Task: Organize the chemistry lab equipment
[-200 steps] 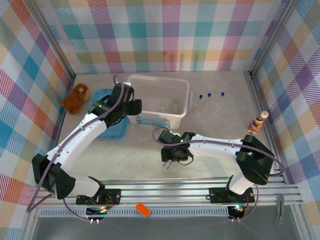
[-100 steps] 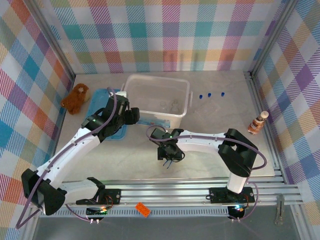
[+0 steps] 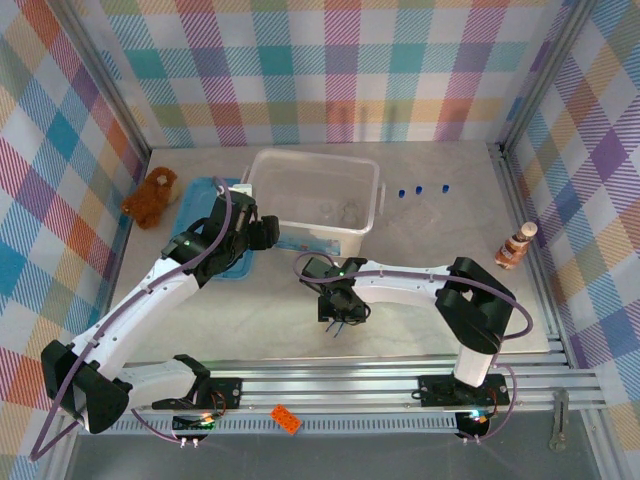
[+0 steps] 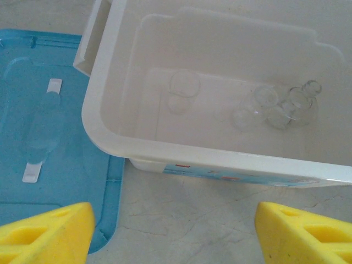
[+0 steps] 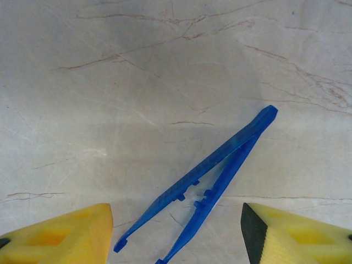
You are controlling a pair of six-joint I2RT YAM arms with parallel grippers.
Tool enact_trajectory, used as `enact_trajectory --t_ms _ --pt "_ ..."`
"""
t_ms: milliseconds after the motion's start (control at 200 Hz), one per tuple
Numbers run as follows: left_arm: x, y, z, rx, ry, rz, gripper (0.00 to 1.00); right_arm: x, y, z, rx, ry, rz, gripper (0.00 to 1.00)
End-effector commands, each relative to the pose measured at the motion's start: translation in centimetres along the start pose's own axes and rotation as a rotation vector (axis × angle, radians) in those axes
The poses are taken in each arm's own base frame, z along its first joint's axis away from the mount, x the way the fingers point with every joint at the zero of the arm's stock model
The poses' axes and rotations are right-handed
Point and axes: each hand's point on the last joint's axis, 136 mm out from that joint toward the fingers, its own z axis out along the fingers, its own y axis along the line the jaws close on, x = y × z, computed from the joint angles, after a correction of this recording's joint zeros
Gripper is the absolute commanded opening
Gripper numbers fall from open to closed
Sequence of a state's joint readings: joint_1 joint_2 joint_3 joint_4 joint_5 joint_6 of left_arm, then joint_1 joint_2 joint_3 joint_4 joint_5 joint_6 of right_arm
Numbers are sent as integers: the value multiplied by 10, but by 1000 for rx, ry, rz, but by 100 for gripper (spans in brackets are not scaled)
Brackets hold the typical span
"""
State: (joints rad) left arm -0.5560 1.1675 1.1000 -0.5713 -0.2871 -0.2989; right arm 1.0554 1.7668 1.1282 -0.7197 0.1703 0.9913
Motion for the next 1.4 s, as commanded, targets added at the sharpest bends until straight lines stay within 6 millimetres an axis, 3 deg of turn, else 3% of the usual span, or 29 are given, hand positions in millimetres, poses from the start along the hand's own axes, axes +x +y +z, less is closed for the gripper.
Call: enact_trajectory --t_ms 0,275,765,1010,1090,1230,1395 --pt "0 -2 -1 14 -14 -16 77 3 4 6 5 18 9 64" --pt "1 -3 -2 22 -12 -17 77 1 5 13 23 24 -11 62" --pt "5 -1 -1 21 -19 -29 76 -7 3 12 51 9 -91 35" --pt "3 0 -2 19 -27 -31 77 -9 3 10 48 -1 -100 29" --pt "3 -1 -2 21 -27 -31 77 -8 2 10 49 3 -104 30" --pt "3 -1 -1 22 -24 -29 77 -4 1 11 36 19 -102 42" --pt "4 -1 0 23 -20 -29 77 2 -1 7 27 26 -94 43"
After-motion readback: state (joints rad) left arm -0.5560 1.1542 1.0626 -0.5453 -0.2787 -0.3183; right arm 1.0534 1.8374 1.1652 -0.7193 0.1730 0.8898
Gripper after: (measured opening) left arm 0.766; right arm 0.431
